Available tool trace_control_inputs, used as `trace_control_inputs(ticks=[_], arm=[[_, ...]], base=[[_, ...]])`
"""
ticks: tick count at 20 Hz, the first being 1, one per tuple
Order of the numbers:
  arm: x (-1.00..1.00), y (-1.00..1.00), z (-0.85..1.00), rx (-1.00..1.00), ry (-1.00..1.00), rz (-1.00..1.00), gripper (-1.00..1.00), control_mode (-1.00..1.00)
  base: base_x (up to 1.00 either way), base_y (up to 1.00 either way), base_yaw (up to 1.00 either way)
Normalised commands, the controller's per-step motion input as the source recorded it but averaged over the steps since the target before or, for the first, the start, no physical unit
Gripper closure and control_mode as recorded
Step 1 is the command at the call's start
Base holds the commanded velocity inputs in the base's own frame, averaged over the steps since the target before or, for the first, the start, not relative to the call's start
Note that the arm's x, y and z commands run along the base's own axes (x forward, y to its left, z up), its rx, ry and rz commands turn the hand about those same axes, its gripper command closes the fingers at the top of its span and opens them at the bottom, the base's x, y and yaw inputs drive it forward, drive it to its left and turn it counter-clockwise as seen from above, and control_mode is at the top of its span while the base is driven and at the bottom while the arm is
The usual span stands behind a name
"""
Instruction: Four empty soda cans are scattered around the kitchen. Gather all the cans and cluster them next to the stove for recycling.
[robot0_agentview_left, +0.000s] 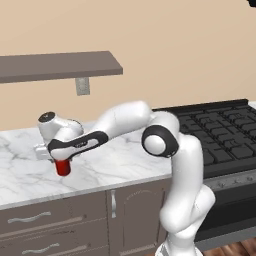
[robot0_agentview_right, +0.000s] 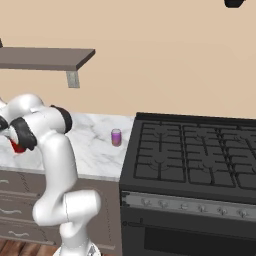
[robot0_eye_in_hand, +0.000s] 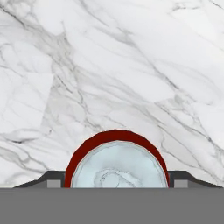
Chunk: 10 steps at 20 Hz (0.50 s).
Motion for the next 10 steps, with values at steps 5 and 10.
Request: trace_control_inputs(ticks=[5,10], arm=[[-0.12,-0.74,0.41,-0.04,-0.07,0.01,1.00,-1.00],[-0.23,-0.93,0.16,0.00,-0.07,0.00,1.00,-1.00]], base=[[0.00,0.00,0.00],[0.00,0.00,0.00]])
